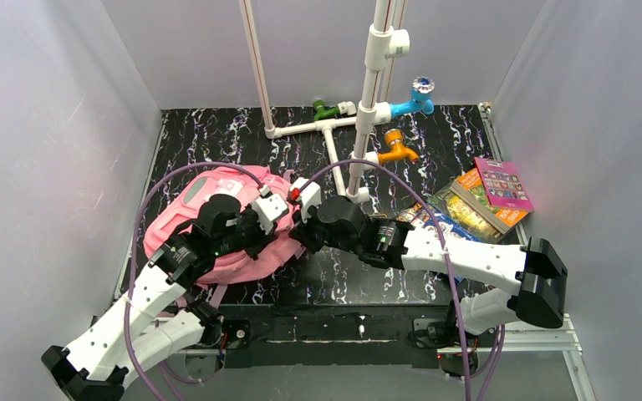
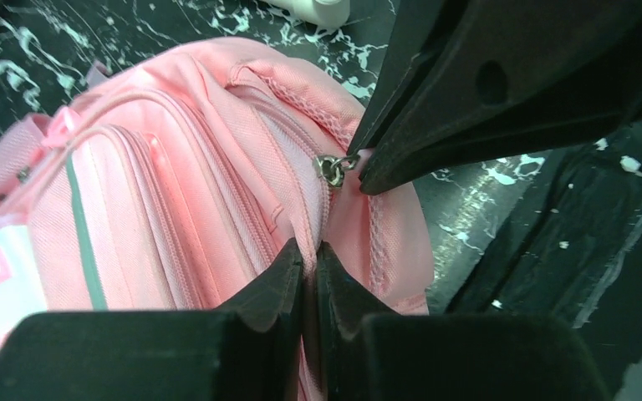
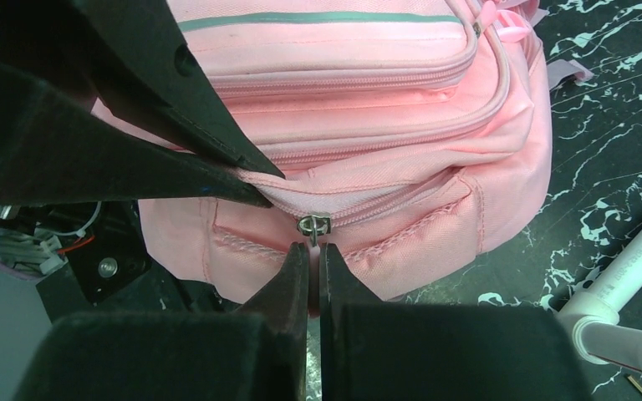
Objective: Pack the student bag
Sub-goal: Unzip the student bag at the center of the board.
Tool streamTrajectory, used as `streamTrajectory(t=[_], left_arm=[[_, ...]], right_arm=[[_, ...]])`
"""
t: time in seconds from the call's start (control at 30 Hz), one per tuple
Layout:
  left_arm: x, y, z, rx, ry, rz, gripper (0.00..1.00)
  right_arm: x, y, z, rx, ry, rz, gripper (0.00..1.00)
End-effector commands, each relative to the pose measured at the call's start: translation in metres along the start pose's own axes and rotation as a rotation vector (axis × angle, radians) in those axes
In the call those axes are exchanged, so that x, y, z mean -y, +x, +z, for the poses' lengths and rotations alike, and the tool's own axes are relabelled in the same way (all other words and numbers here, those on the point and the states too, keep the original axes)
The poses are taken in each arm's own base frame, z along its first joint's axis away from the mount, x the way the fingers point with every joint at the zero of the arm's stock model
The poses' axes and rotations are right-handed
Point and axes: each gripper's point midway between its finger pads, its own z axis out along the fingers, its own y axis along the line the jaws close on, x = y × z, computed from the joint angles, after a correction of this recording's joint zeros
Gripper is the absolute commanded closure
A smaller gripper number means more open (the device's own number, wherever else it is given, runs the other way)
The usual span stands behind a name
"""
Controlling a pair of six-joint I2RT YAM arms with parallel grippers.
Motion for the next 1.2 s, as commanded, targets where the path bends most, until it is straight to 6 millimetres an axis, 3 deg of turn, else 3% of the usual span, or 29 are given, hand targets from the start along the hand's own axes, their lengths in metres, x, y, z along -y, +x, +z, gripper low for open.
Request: streamTrajectory(t=[0.0, 0.07, 0.13, 0.4, 0.43, 0.53, 0.57, 0.67, 0.87, 0.97, 1.07, 1.13, 1.17], left_arm=[[-0.033, -0.044, -0.013, 0.171, -0.139, 0.246, 0.99], [-0.018, -0.058, -0.019, 0.256, -0.065, 0.354, 1.0], [-0.008, -0.058, -0.022, 0.288, -0.02, 0.405, 1.0], [0.031, -0.005, -0.029, 0.21, 0.139, 0.296, 0.97], [0.032, 0.002, -0.033, 0.201, 0.134, 0.271, 0.95], [0.031, 0.016, -0.042, 0.17, 0.093, 0.174, 0.66], [0.03, 0.018, -0.043, 0.166, 0.074, 0.138, 0.61], [0.028, 0.016, -0.045, 0.155, 0.045, -0.003, 0.51], [0.029, 0.001, -0.033, 0.132, 0.071, -0.131, 0.43], [0.021, 0.008, -0.021, 0.077, 0.053, -0.101, 0.48], [-0.01, 0.024, -0.004, 0.016, -0.087, -0.004, 0.72], [-0.032, 0.025, 0.006, -0.002, -0.176, 0.091, 0.81], [-0.033, 0.02, 0.012, 0.002, -0.156, 0.164, 0.84]], right_arm=[[-0.011, -0.021, -0.018, 0.083, -0.045, 0.026, 0.99], [-0.011, -0.022, -0.019, 0.086, -0.046, 0.026, 0.99], [-0.011, -0.024, -0.019, 0.093, -0.045, 0.025, 0.99], [-0.015, -0.025, -0.014, 0.103, -0.065, 0.018, 0.99], [-0.016, -0.024, -0.013, 0.102, -0.072, 0.017, 0.99], [-0.021, -0.023, -0.011, 0.088, -0.097, 0.012, 0.99], [-0.023, -0.023, -0.011, 0.088, -0.107, 0.012, 0.99], [-0.03, -0.026, -0.011, 0.092, -0.14, 0.012, 0.99], [-0.035, -0.029, -0.008, 0.091, -0.16, 0.007, 0.99], [-0.037, -0.033, -0.01, 0.1, -0.167, 0.009, 0.99], [-0.038, -0.033, -0.013, 0.103, -0.165, 0.01, 0.99], [-0.036, -0.029, -0.012, 0.099, -0.154, 0.013, 0.99], [-0.034, -0.025, -0.011, 0.092, -0.144, 0.018, 0.99]])
